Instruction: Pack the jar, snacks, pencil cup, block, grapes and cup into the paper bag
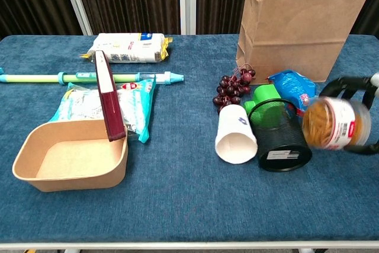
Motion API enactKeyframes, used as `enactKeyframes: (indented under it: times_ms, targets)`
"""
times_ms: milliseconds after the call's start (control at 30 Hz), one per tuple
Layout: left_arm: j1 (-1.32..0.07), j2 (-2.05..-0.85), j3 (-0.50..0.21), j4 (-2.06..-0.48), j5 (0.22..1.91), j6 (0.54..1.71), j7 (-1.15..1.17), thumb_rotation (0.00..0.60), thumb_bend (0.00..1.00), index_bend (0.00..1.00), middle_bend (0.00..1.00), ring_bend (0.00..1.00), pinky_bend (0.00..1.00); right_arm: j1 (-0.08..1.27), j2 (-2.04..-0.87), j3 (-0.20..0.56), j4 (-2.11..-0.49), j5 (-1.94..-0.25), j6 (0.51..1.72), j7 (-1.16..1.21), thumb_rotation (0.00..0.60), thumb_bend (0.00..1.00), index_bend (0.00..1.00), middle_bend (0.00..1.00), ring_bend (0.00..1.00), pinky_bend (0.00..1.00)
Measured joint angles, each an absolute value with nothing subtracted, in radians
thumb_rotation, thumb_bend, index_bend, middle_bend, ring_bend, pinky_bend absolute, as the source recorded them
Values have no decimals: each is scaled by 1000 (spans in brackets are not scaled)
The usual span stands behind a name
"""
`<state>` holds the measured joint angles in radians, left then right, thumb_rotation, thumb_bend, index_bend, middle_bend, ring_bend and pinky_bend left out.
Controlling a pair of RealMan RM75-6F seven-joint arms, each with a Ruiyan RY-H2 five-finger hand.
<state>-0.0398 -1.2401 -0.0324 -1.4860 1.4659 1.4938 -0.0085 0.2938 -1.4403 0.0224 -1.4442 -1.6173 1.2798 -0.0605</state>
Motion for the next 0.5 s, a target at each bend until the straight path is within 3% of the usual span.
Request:
enactKeyframes:
  times_ms: [200,500]
  targets:
    - [-46,-1234,-35,-1497,1478,1497,3,600,42,221,175,133,144,306,-1293,69,-1561,-1704,1423,38,600,190,607,496,346,451]
    - [-47,-1220,-36,-1523,1475,1498,26,600,42,221,175,133,143,387,-1123,282,-1726,-1642,1467,105,600,187,608,498,346,452]
